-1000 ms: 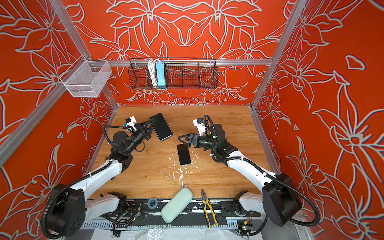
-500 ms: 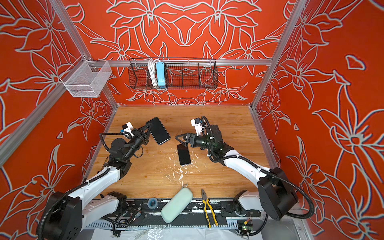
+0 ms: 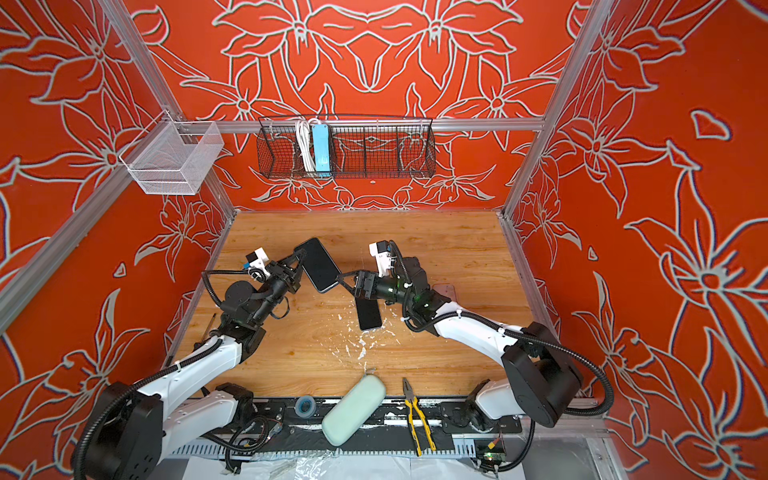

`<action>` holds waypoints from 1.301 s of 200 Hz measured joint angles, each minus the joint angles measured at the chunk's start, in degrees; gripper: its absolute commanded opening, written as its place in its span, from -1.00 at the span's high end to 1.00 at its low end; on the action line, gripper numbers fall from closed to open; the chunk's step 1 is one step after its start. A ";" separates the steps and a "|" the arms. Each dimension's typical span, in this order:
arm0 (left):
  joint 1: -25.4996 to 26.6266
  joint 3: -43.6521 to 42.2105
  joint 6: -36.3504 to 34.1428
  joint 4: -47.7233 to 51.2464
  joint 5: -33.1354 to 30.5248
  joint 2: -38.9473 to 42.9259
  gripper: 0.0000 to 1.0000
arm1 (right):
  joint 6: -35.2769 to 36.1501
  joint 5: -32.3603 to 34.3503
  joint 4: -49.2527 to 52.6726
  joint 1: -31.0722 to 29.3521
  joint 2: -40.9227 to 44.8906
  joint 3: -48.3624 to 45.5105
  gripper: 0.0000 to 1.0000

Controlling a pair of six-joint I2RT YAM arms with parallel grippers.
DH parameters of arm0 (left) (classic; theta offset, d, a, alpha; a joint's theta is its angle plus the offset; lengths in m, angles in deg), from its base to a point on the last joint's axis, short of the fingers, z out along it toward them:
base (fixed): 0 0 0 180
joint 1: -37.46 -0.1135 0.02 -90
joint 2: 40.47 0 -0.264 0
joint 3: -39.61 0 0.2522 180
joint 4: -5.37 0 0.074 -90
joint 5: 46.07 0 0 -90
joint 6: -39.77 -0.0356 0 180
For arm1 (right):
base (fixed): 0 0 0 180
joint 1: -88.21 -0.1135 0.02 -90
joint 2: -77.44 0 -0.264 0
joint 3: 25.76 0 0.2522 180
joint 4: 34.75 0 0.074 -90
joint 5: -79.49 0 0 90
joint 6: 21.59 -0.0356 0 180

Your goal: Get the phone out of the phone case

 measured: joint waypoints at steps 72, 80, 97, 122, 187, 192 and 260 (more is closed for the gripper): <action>0.31 0.07 0.09 -1.40 -0.76 -1.22 1.00 | -1.36 2.25 -4.42 -1.79 -0.22 -2.23 -0.92; 0.33 0.07 0.13 -1.60 -0.76 -1.53 1.00 | -1.57 2.47 -4.85 -1.88 -0.20 -2.73 -0.91; 0.33 0.31 0.31 -1.90 -0.76 -2.29 1.00 | -1.92 3.19 -5.53 -2.10 -0.04 -3.96 -0.91; 0.33 0.55 0.72 -2.62 -0.76 -3.23 1.00 | -2.27 3.34 -6.01 -2.21 0.44 -5.33 -0.91; 0.39 1.05 1.36 -4.17 -0.72 -4.11 1.00 | -3.45 3.69 -7.80 -2.25 0.81 -6.19 -0.91; 0.42 1.09 1.36 -4.15 -0.72 -4.11 1.00 | -3.52 3.69 -8.02 -2.25 0.81 -6.19 -0.91; 1.18 1.25 1.38 -4.17 -0.76 -4.11 1.00 | -4.55 3.61 -10.54 -2.25 -0.24 -6.19 -0.91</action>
